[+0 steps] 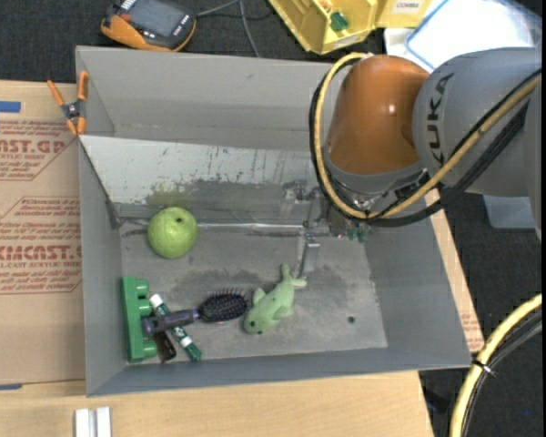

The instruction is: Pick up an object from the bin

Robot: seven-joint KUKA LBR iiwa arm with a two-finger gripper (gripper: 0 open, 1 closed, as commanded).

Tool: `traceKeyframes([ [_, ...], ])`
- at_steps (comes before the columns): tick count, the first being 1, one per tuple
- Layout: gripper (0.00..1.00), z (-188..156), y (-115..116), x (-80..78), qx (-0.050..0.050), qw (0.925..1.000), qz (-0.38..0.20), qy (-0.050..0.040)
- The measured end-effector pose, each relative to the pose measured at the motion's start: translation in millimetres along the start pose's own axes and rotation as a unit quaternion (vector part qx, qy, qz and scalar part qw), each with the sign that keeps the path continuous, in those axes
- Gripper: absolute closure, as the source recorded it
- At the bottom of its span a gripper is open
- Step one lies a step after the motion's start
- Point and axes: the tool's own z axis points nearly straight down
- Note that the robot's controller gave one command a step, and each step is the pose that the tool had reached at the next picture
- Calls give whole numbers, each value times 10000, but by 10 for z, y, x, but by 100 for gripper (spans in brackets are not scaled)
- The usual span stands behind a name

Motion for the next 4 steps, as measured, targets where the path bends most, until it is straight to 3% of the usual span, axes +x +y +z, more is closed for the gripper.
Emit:
traceKeyframes([
  [1, 0, -49, 1, -14, -2, 10000, -3, -41],
  [2, 0, 1077, 649, 342, 0, 9940, -1091, -24],
  [3, 0, 236, 894, 247, 6, 9966, -820, -104],
  [4, 0, 792, 1063, 182, -4, 9864, -1642, 34],
])
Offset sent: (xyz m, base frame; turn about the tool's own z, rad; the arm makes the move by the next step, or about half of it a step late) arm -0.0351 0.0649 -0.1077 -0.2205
